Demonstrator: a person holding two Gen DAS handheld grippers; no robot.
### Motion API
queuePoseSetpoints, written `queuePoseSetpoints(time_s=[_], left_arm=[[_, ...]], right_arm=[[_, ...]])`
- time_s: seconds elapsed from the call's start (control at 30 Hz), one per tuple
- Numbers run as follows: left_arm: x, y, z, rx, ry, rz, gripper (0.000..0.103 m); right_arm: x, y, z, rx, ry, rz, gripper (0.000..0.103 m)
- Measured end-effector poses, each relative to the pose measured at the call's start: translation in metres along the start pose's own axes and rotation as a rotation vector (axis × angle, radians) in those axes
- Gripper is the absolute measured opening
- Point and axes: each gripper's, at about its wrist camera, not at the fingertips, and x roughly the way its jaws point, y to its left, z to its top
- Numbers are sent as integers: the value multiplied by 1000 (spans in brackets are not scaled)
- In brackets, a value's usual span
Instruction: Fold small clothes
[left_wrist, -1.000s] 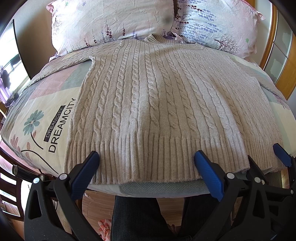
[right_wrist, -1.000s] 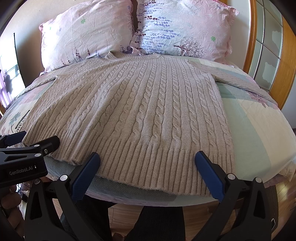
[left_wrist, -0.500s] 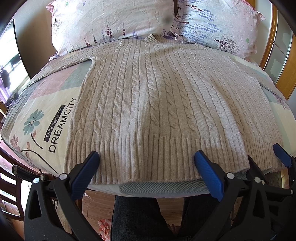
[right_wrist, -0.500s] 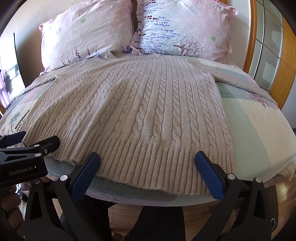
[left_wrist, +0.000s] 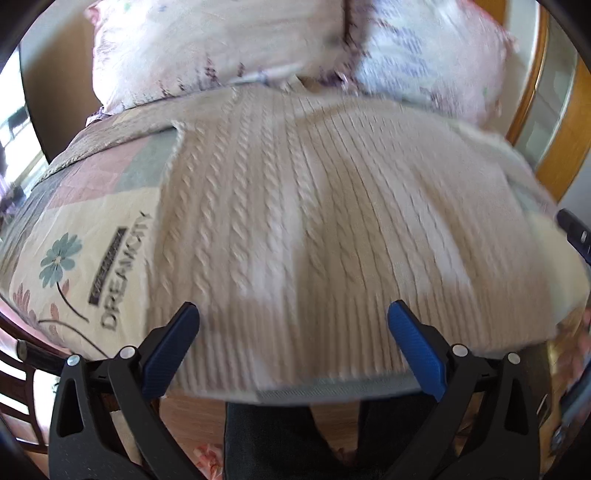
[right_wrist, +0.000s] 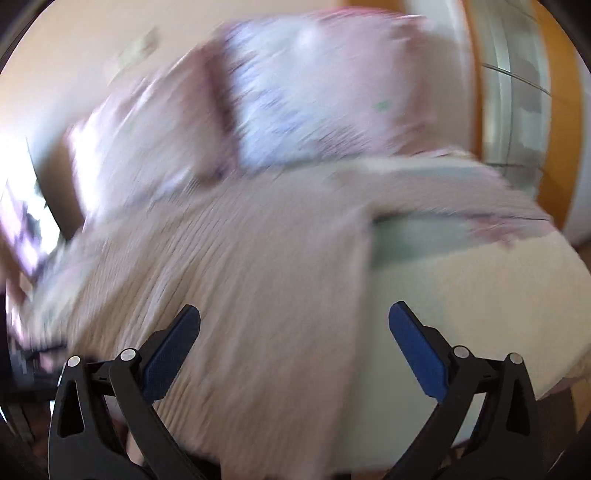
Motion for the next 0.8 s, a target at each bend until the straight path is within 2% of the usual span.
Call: queuePoseSetpoints(time_s=[0.07,0.1,0.17,0.2,0.23,0.27,0.3,0.33,0.43,0.53,0.63,0.67,0.73,0.8], left_arm=[[-2,29,21,-84,-39,-52,101],[-1,46,31,-136,-59,-97,101],[0,78,46,-236,-114,-199,101],[2,93,52,-289,-134,-226,101],[5,109,59,-338,-155,-229,101],[8,121,65,-358,-179,-225,101],[10,132,70,-360,-207,-224,101],[13,142,77,-347,-228,-208,101],[31,167,100,-334,-200,-57,101],[44,197,113,-385,-174,26,101],[52,231,120,-475,-165,22,101],[53,241,122,-506,-178,10,101],[54,258,126,-557,-198,-9,101],[51,271,127,-584,-219,-9,101]], right_arm=[[1,-70,42,195,-64,-81,101],[4,-94,52,257,-70,-106,91],[22,-168,78,449,-55,-198,75],[30,-195,84,518,-40,-235,68],[40,-230,88,617,-17,-278,65],[45,-246,89,663,-5,-287,57],[55,-279,88,770,18,-306,51],[63,-296,87,825,32,-321,50],[80,-329,79,943,48,-308,41],[88,-332,84,951,19,-304,38],[92,-338,84,969,-9,-318,26],[94,-339,85,965,-21,-334,10],[101,-348,91,956,-11,-332,8],[95,-332,105,888,-51,-374,7]])
